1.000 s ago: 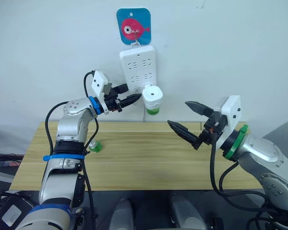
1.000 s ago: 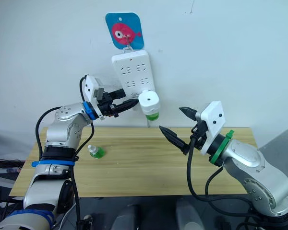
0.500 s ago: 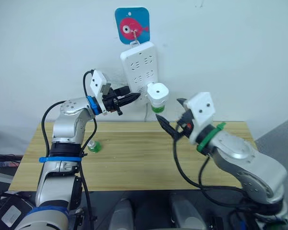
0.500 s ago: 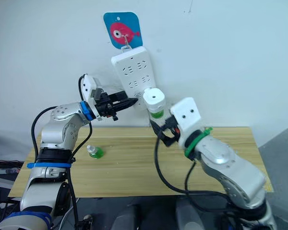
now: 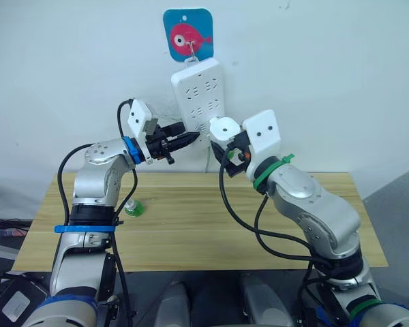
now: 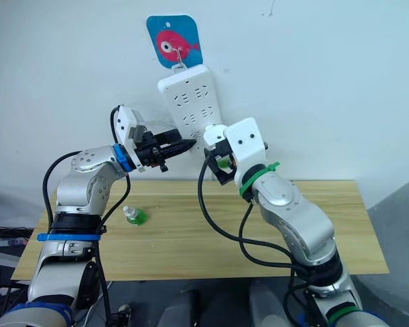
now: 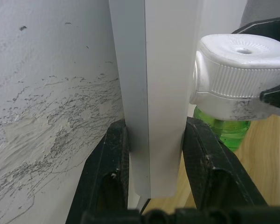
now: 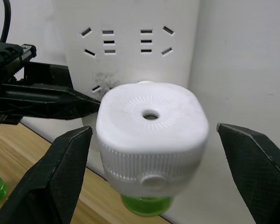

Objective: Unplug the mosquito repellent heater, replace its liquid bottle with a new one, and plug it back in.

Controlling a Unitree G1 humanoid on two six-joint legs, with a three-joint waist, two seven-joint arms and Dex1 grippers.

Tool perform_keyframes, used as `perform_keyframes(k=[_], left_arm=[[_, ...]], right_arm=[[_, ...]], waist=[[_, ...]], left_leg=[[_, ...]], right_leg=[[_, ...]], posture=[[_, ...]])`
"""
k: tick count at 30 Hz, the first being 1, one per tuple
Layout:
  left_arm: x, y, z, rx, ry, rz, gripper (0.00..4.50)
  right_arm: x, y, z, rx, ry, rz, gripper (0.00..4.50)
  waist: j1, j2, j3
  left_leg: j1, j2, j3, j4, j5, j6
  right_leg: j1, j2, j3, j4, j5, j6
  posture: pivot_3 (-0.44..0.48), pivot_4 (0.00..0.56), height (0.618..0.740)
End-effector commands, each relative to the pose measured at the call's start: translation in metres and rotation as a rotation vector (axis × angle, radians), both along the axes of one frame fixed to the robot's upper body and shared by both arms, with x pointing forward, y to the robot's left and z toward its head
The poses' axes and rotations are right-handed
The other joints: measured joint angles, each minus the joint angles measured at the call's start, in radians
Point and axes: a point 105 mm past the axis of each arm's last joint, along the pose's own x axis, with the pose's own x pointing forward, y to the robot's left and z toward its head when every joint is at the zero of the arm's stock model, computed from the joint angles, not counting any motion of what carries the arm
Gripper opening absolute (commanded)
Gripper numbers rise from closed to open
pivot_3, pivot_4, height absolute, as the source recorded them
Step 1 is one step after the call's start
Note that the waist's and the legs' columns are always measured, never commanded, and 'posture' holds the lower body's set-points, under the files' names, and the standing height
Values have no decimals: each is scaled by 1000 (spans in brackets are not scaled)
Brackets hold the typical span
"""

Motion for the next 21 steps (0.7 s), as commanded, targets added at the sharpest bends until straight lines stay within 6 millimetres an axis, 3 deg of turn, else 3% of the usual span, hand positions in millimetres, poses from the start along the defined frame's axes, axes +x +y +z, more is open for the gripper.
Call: perform_keyframes(k=[1, 4, 8, 14, 21], left_arm=[[-5, -7, 13, -7, -55, -23, 1322], [-5, -7, 13, -7, -56, -22, 1322], [-5, -6, 13, -13, -53, -16, 1322], [-1, -1, 10, -11, -54, 25, 1322], [2, 16, 3, 2, -56, 104, 1320]], right_arm=[[2, 7, 13, 26, -66, 21, 4500], [5, 9, 14, 37, -73, 26, 4105], [5, 12, 12, 29, -74, 44, 2944], [-3, 7, 13, 46, -61, 52, 2967], [-30, -7, 10, 39, -21, 87, 2967]], waist=[[0, 0, 0], [0, 0, 0], [0, 0, 0], [-1, 0, 0], [-6, 0, 0]], left_leg=[[0, 0, 0, 0, 0, 0], [0, 0, 0, 0, 0, 0], [0, 0, 0, 0, 0, 0], [0, 0, 0, 1, 0, 0], [-2, 1, -2, -1, 0, 0]], right_leg=[[0, 0, 0, 0, 0, 0], [0, 0, 0, 0, 0, 0], [0, 0, 0, 1, 0, 0], [-1, 0, 0, 3, 0, 0], [-1, -1, 0, 0, 0, 0]], posture=[[-196, 208, 725], [-191, 206, 725], [-187, 207, 725], [-188, 207, 725], [-201, 212, 725]])
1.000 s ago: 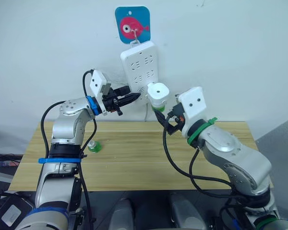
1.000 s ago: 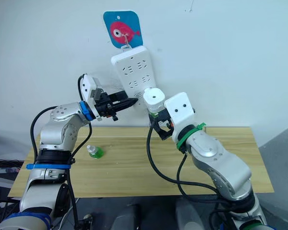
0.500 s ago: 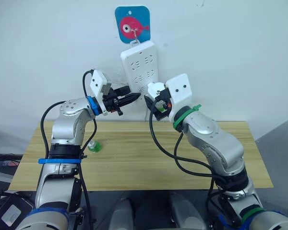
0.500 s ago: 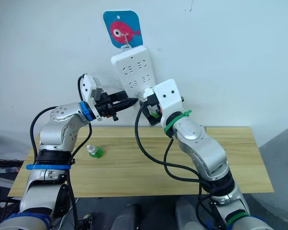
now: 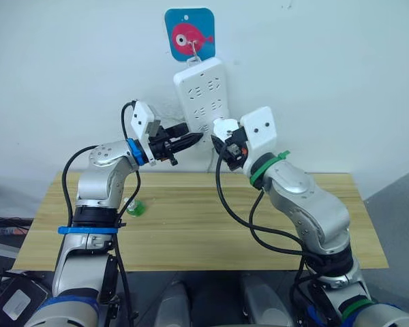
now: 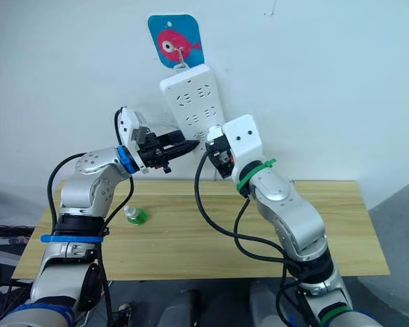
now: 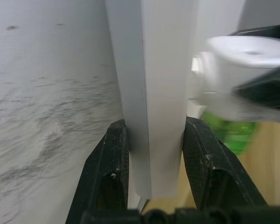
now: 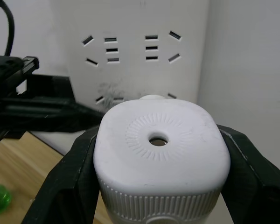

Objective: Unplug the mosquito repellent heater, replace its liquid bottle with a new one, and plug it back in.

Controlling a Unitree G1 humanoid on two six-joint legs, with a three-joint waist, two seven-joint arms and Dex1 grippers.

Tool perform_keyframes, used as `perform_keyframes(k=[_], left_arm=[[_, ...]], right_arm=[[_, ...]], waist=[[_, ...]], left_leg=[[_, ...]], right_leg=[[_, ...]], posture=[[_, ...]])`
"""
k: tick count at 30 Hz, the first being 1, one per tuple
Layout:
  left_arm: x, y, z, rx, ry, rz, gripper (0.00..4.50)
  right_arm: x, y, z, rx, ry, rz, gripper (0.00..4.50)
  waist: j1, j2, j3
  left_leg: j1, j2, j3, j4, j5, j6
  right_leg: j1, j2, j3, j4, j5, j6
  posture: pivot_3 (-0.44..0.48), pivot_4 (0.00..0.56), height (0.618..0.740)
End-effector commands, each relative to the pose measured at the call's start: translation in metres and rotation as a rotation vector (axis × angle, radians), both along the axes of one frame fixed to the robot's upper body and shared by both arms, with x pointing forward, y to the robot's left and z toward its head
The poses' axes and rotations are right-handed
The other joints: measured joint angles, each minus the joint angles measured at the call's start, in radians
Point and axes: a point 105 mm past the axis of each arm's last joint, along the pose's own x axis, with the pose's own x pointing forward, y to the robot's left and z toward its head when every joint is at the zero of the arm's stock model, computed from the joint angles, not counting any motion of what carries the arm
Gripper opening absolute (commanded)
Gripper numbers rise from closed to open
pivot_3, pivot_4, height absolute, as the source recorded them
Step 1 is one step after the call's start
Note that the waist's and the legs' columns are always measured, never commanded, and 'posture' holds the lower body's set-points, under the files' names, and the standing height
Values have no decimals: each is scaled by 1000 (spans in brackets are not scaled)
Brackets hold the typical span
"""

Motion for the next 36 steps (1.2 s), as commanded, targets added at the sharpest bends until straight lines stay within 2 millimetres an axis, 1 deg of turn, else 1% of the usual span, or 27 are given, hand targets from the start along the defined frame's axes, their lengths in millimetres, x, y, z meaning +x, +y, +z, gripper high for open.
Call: perform_keyframes(k=[1, 5, 7, 10, 11, 14, 15, 16, 19, 21, 23, 25, 27, 30, 32, 36], left_arm=[[3, 18, 3, 15, -35, 96, 1320], [0, 29, -1, 48, -45, 134, 1320], [-2, 35, -2, 59, -56, 156, 1320], [-7, 50, -3, 89, -89, 215, 1320], [-10, 54, -5, 110, -105, 220, 2041], [-21, 65, -6, 162, -174, 258, 2853], [-27, 67, -6, 184, -205, 261, 3237], [-33, 67, -7, 201, -223, 248, 3509], [-62, 55, -15, 277, -280, 130, 4417], [-76, 42, -17, 272, -291, 73, 4442], [-84, 23, -19, 269, -308, 7, 4442], [-82, 8, -16, 211, -300, -2, 4442], [-77, -10, -12, 147, -293, -18, 4442], [-72, -44, -7, 49, -274, -95, 4442], [-71, -54, -5, 16, -262, -122, 4442], [-68, -73, 0, -49, -255, -165, 4442]], right_arm=[[-20, -1, 15, 13, -47, 47, 2967], [-23, -5, 14, 11, -34, 40, 2967], [-21, -9, 15, 21, -29, 24, 2967], [-17, -16, 17, 54, -24, -10, 2967], [-16, -18, 19, 63, -25, -18, 2967], [-13, -23, 22, 96, -27, -39, 2967], [-13, -25, 24, 112, -27, -47, 2967], [-12, -27, 25, 126, -25, -54, 2967], [-10, -36, 27, 198, -6, -79, 2967], [-9, -41, 27, 282, 28, -86, 2967], [-8, -46, 26, 369, 69, -83, 2967], [-8, -48, 25, 455, 108, -77, 2967], [-8, -49, 25, 580, 159, -66, 2967], [-7, -49, 23, 769, 255, -43, 2967], [-7, -48, 22, 828, 288, -27, 2967], [-6, -52, 23, 944, 340, -27, 2967]], waist=[[-10, 0, 0], [-22, 0, 0], [-28, 0, 0], [-37, 0, 0], [-43, 0, 0], [-50, 1, 1], [-49, 1, 1], [-47, 1, 1], [-45, 1, 2], [-43, 2, 2], [-35, 2, 3], [-26, 3, 3], [-19, 2, 4], [-14, 2, 4], [-18, 2, 4], [-45, 4, 5]], left_leg=[[0, 0, 0, 0, 0, 0], [4, -2, 1, 2, 1, 0], [8, -1, 3, 2, 1, 0], [10, 1, 5, 1, 2, 0], [9, 1, 5, 1, 1, 0], [9, 1, 7, -1, 1, 0], [9, 2, 6, -1, 1, 0], [8, 2, 6, -2, 1, 0], [7, 3, 6, -5, 1, 0], [7, 4, 6, -7, 1, -1], [7, 4, 6, -8, 1, -1], [7, 3, 6, -8, 2, -1], [8, 1, 6, -7, 2, -1], [7, -2, 6, -5, 2, -1], [7, -3, 6, -5, 1, 0], [8, -1, 7, -7, 1, 0]], right_leg=[[0, 0, 0, 0, 0, 0], [0, 1, 2, 7, 0, 0], [1, 2, 5, 10, 0, 0], [1, 4, 7, 10, -1, 1], [1, 4, 7, 10, 0, 1], [0, 4, 9, 10, 0, 0], [0, 4, 8, 9, 0, 0], [-1, 3, 8, 9, 0, 0], [-2, 2, 8, 7, -1, -1], [-2, 1, 8, 6, -1, -1], [-2, 0, 8, 5, -1, -1], [-1, 0, 8, 5, -1, -1], [-1, 0, 8, 5, -1, -1], [0, 1, 8, 5, -1, -1], [0, 1, 8, 4, -1, 0], [-1, 2, 9, 5, -1, -1]], posture=[[-201, 212, 725], [-201, 211, 725], [-201, 211, 725], [-197, 210, 725], [-197, 211, 725], [-197, 211, 725], [-198, 214, 725], [-202, 215, 725], [-199, 218, 725], [-188, 217, 725], [-182, 217, 725], [-185, 218, 725], [-184, 218, 725], [-194, 220, 725], [-194, 220, 725], [-211, 220, 725]])
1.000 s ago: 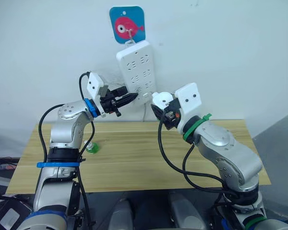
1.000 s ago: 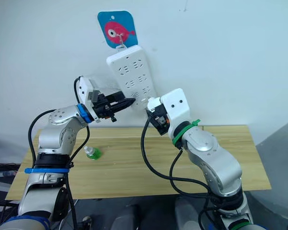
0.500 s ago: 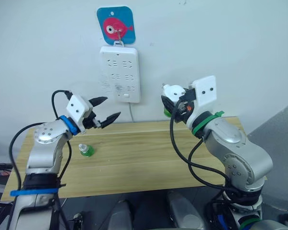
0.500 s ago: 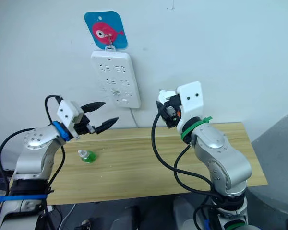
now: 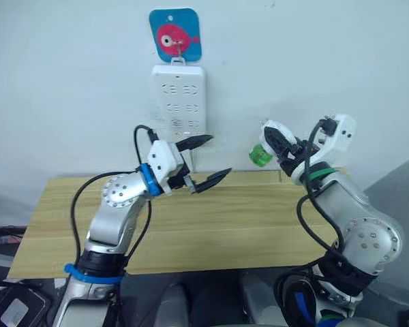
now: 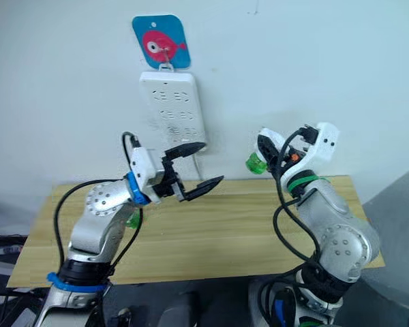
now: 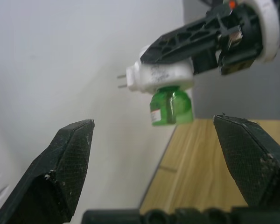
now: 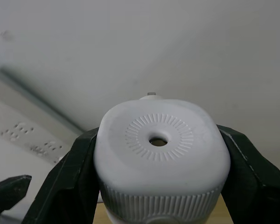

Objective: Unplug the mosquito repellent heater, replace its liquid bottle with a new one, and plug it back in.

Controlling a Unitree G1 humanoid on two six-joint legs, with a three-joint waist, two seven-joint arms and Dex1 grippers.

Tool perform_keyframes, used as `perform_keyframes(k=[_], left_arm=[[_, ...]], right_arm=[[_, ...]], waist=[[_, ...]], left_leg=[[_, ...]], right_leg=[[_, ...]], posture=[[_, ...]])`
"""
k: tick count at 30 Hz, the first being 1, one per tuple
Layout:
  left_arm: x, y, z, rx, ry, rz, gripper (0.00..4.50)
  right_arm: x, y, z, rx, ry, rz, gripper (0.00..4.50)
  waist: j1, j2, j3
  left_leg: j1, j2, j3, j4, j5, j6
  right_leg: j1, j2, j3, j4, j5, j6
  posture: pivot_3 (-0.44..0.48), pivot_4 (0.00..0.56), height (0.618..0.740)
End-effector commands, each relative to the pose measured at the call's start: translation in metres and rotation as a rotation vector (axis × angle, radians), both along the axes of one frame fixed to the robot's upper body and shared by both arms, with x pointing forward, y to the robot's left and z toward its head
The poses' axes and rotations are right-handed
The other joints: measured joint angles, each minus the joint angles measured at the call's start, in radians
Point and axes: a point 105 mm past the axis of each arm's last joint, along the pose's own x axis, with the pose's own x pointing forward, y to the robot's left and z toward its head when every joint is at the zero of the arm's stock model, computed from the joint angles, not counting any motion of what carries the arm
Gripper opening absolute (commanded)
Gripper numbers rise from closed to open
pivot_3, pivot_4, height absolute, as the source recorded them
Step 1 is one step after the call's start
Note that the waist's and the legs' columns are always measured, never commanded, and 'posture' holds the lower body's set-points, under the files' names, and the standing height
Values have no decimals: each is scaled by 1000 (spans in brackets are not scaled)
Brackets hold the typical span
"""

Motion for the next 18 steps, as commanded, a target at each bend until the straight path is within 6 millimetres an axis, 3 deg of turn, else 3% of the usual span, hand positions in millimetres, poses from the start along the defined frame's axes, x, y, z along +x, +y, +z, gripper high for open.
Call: perform_keyframes(k=[1, 6, 18], left_arm=[[0, -11, 8, -48, -12, -35, 4442], [10, -21, 6, -76, -5, -21, 4442], [21, -24, 15, -127, -29, -15, 4442]], right_arm=[[-9, 35, 26, 277, -49, 126, 2967], [-11, 35, 32, 355, -18, 149, 2967], [-17, 41, 34, 347, 22, 191, 2967]], waist=[[-10, 0, 0], [-32, 0, 0], [-31, 0, 0]], left_leg=[[0, 1, 0, -1, 0, 0], [1, 1, 0, -2, 0, 0], [-2, 0, 0, -2, 0, 0]], right_leg=[[0, 1, 0, 0, 0, 0], [0, 1, 0, -1, 0, -1], [0, 1, 0, -5, 0, 0]], posture=[[-214, 221, 725], [-222, 218, 725], [-222, 219, 725]])
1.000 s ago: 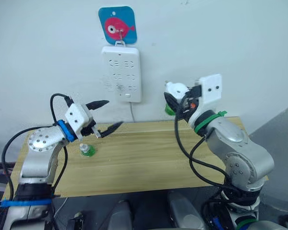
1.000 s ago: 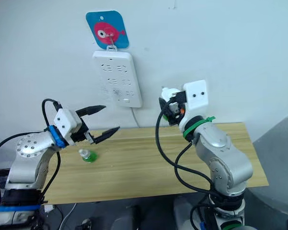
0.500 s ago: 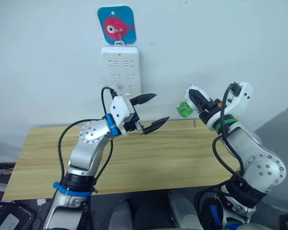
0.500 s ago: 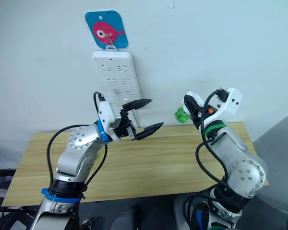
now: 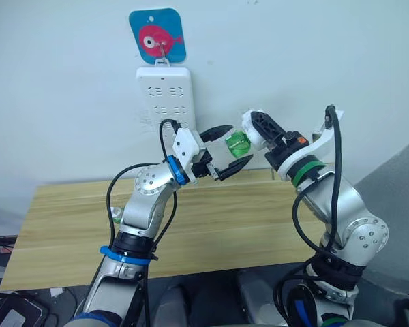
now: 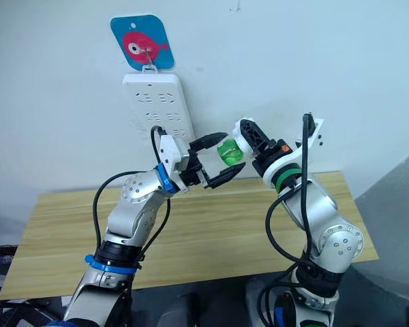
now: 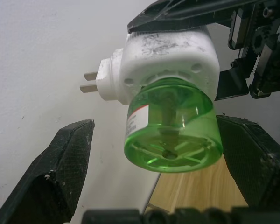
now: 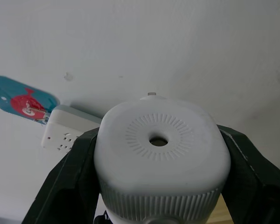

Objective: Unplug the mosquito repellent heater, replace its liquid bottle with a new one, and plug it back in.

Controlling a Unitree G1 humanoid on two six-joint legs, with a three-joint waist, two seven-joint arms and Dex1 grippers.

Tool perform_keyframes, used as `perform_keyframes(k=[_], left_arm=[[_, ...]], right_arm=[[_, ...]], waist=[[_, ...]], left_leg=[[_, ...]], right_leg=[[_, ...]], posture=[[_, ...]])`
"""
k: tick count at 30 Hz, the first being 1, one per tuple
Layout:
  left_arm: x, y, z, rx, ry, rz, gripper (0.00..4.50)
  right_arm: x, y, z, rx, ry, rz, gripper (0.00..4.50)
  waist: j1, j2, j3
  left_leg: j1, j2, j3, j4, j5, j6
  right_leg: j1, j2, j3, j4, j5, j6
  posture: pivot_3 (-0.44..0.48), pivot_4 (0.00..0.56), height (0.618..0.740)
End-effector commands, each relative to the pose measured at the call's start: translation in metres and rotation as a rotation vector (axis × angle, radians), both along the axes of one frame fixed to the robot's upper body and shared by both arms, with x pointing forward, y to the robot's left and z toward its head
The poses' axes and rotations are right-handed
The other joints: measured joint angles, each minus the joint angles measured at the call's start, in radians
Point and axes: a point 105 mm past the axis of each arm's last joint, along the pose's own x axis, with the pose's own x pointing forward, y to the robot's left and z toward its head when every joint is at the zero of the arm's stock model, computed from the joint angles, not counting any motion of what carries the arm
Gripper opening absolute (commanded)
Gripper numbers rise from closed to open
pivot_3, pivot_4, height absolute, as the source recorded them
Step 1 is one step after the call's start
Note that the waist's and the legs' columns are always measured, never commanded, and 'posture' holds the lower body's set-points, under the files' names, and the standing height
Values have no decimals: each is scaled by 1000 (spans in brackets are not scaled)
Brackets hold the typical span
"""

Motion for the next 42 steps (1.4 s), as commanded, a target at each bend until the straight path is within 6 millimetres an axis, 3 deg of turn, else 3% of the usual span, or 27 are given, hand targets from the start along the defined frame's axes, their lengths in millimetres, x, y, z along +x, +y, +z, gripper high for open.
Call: perform_keyframes(k=[1, 4, 11, 12, 29, 33, 39, 42], left_arm=[[-4, 3, 13, -27, -50, -13, 4442], [-7, 4, 11, -22, -38, -31, 4257], [-10, -1, 15, -37, -33, -55, 2290], [-10, -1, 16, -38, -41, -50, 2207], [-16, 0, 18, -33, -76, -47, 2207], [-19, 2, 15, 6, -118, -47, 2207], [-24, 10, 5, 67, -129, -68, 2207], [-31, 19, -7, 145, -150, -104, 2207]], right_arm=[[-7, 3, 11, 31, -42, 22, 2967], [-6, 2, 12, 32, -39, 17, 2967], [-9, 5, 10, 22, -37, 44, 2967], [-10, 5, 10, 19, -34, 45, 2967], [-14, 9, 8, 10, -28, 83, 2967], [-12, -6, 10, 40, -31, 49, 4377], [-16, -29, 10, 4, -51, 87, 4500], [-19, -46, 5, -35, -53, 203, 4500]], waist=[[0, 0, 0], [0, 0, 0], [1, 0, 0], [1, 0, 0], [2, 0, 0], [3, 0, 0], [8, 0, 0], [9, 0, 0]], left_leg=[[0, 0, 0, 0, 0, 0], [0, 0, 0, -1, 0, 0], [0, 1, 0, -2, 0, 0], [0, 1, 0, -2, 0, 0], [0, 1, 0, -3, 0, 0], [0, 1, 0, -3, 0, 0], [0, 0, 0, -3, 0, 0], [0, 0, 0, -3, 0, 0]], right_leg=[[0, 0, 0, 0, 0, 0], [0, 0, 0, 0, 0, 0], [0, 0, 0, -2, 0, 0], [0, 0, 0, -3, 0, 0], [0, 0, 0, -4, 0, 0], [0, 0, -1, -4, 0, 0], [0, 0, 0, -4, 0, 0], [1, 0, 0, -5, 0, 0]], posture=[[-222, 219, 725], [-222, 219, 725], [-220, 217, 725], [-220, 217, 725], [-215, 213, 725], [-215, 213, 725], [-227, 220, 725], [-224, 221, 725]])
